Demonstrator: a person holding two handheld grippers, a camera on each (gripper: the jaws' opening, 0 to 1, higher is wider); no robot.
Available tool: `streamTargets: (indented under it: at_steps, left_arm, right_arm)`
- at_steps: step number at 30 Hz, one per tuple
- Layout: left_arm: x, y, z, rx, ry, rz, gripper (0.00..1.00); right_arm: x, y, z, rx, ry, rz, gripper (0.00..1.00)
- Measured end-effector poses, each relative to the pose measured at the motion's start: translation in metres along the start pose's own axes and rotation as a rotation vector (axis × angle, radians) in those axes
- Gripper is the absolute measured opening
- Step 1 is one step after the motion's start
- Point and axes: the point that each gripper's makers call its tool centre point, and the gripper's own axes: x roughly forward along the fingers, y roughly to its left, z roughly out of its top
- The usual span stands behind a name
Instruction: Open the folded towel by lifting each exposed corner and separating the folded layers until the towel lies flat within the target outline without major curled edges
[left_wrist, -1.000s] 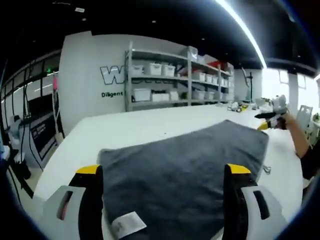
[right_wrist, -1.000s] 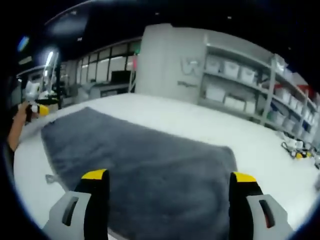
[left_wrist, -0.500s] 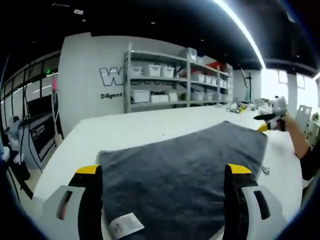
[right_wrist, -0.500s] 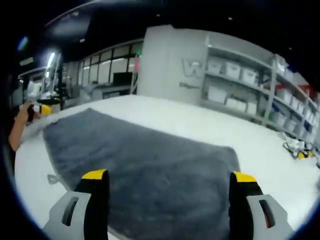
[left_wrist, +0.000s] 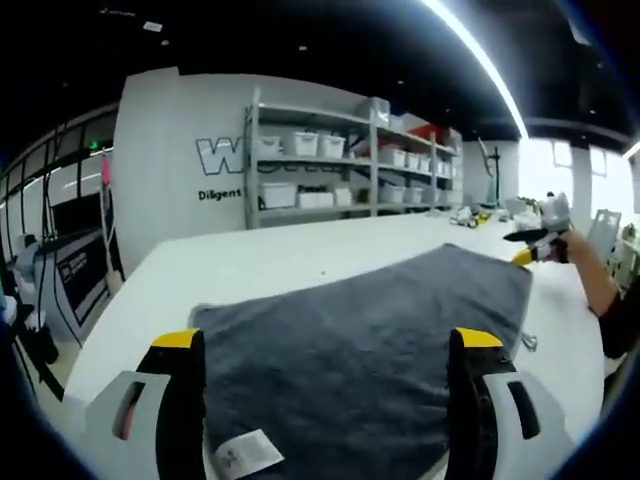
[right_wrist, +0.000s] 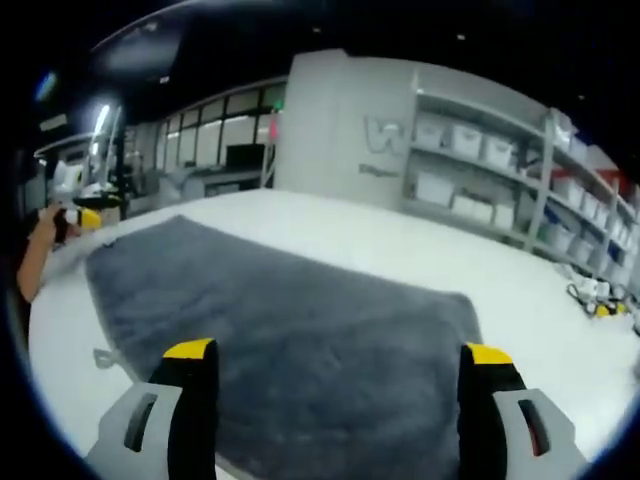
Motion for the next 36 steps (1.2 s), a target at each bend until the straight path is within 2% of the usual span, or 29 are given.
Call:
streamTargets:
  at_steps: [36]
  left_arm:
    - [0.0046, -0.0001, -0.0042, 0.013, 0.013, -0.001, 1.00]
  right_arm:
    - [0.0053, -0.0041, -0.0037, -0.001, 0.017, -0.013, 1.00]
